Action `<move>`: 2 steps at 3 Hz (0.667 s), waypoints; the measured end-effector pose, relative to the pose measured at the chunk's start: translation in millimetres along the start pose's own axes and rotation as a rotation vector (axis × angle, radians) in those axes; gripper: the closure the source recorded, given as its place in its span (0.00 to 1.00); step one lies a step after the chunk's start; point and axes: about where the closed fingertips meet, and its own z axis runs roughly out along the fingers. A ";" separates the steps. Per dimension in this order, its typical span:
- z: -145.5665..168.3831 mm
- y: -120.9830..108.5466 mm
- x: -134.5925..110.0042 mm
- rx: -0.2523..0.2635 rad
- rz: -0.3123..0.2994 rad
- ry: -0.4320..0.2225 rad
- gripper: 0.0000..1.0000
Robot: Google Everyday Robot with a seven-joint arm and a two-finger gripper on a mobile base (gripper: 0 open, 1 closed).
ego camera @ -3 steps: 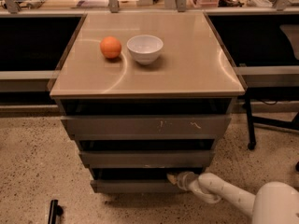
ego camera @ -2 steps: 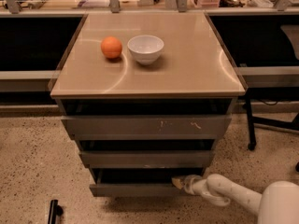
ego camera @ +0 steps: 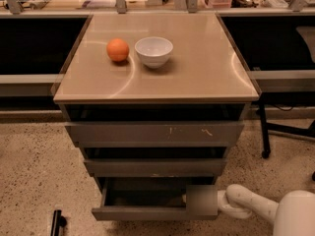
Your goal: Open bottom drawer
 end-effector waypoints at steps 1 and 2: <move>0.0 0.0 0.0 0.000 0.000 0.000 1.00; 9.1 -5.1 21.3 -0.020 -0.001 0.081 1.00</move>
Offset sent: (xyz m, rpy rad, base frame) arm -0.0339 -0.0063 -0.0584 -0.0806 0.1633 0.1620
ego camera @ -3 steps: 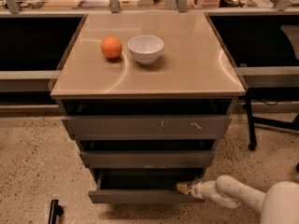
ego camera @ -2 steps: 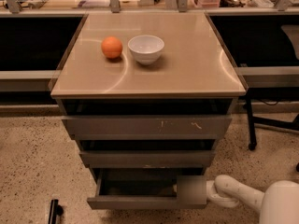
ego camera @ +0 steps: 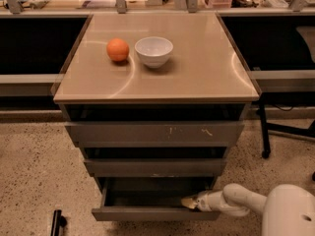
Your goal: Open bottom drawer
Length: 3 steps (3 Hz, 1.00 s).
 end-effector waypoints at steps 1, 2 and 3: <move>2.8 2.0 23.1 -0.026 0.017 0.045 1.00; 2.0 2.8 22.5 -0.026 0.017 0.045 1.00; -4.0 24.9 54.8 -0.033 0.030 0.023 1.00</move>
Offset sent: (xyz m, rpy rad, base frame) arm -0.1447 -0.0178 -0.0420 0.0999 0.0674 -0.0635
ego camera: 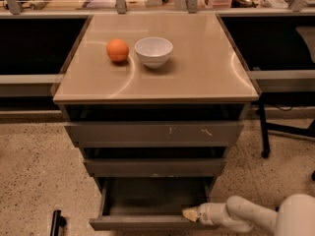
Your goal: Open bottom drawer
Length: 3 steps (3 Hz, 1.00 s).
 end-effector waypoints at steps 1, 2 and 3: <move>0.4 5.3 6.3 0.000 0.003 -0.010 1.00; -3.3 29.9 43.2 -0.010 0.025 -0.045 1.00; -22.3 47.5 50.3 0.051 -0.023 -0.176 1.00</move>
Offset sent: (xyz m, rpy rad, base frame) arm -0.1732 0.0192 -0.0048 0.1126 -0.0191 -0.1232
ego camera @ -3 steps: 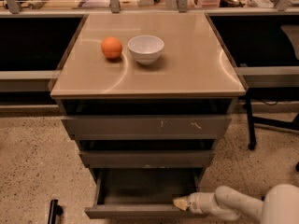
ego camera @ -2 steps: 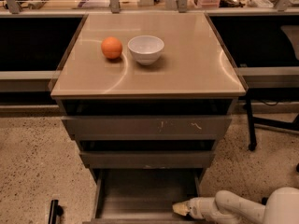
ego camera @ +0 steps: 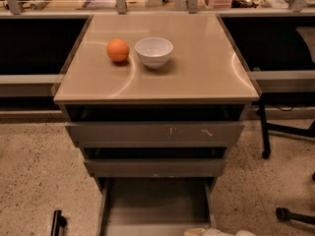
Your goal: Open bottom drawer
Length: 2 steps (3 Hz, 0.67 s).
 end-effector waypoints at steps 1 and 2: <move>-24.1 15.7 -36.1 0.094 -0.125 -0.123 1.00; -26.5 16.5 -43.4 0.108 -0.126 -0.148 0.81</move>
Offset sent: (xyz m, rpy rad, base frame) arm 0.0095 -0.0044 0.0391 -0.0517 -0.1613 -0.0502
